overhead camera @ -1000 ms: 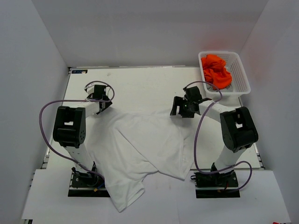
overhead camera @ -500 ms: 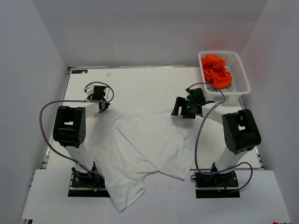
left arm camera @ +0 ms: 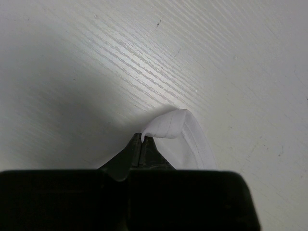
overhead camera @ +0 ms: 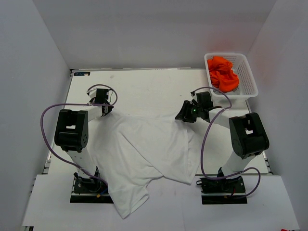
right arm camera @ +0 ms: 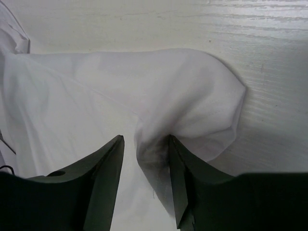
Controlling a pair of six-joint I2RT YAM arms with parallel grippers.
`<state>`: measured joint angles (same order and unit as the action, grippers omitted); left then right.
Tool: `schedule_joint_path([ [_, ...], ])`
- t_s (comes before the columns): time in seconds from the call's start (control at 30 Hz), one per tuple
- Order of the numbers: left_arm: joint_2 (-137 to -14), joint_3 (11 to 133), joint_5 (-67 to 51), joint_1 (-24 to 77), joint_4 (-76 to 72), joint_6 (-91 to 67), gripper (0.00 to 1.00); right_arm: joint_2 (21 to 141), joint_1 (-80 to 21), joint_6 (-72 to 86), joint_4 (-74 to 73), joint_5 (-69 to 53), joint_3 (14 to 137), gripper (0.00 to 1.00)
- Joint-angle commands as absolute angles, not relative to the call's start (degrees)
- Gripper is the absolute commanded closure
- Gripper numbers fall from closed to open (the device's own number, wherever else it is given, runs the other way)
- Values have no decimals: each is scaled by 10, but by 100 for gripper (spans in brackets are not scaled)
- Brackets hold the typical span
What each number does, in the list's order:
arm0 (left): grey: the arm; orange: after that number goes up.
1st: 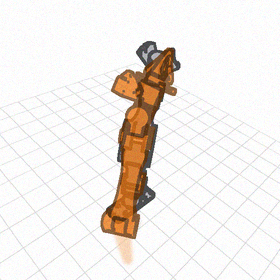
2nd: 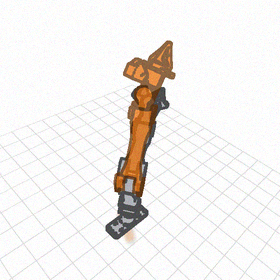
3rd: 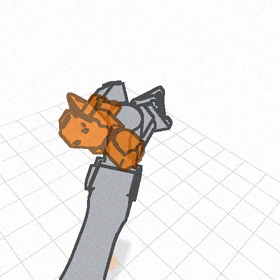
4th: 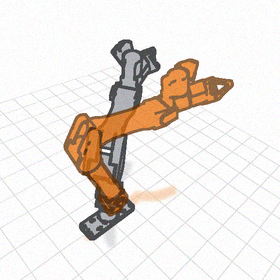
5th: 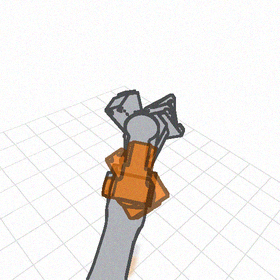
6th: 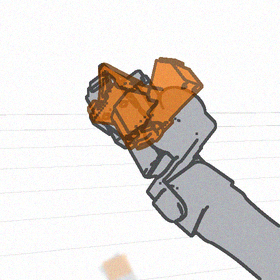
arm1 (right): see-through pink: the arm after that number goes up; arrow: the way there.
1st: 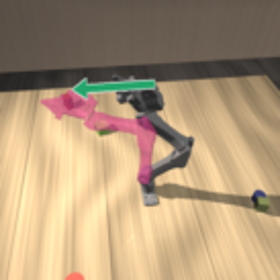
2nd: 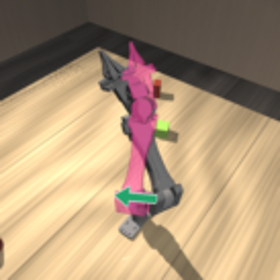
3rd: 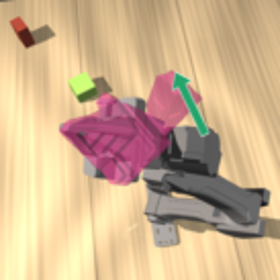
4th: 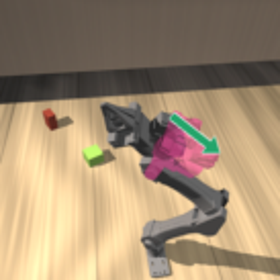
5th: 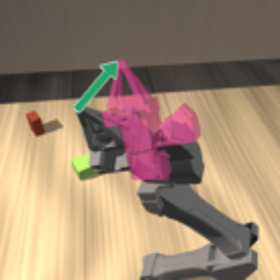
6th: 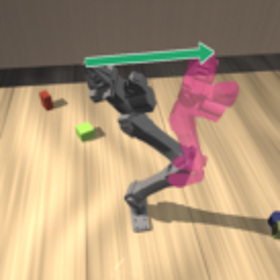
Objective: Fold and stack the t-shirts
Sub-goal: Flatten out the tshirt
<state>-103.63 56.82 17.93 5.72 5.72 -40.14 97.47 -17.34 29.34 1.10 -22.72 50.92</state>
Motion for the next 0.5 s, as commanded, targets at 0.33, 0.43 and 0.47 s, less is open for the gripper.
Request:
schedule_joint_path([
  [0.33, -1014, 556, 184, 55, 68, -403, 100, 907, -154, 300, -39, -208, 509, 51],
  [0.43, -1014, 556, 184, 55, 73, -403, 100, 898, -151, 294, -39, -240, 508, 48],
  [0.47, -1014, 556, 184, 55, 73, -403, 100, 900, -149, 293, -38, -248, 505, 48],
])
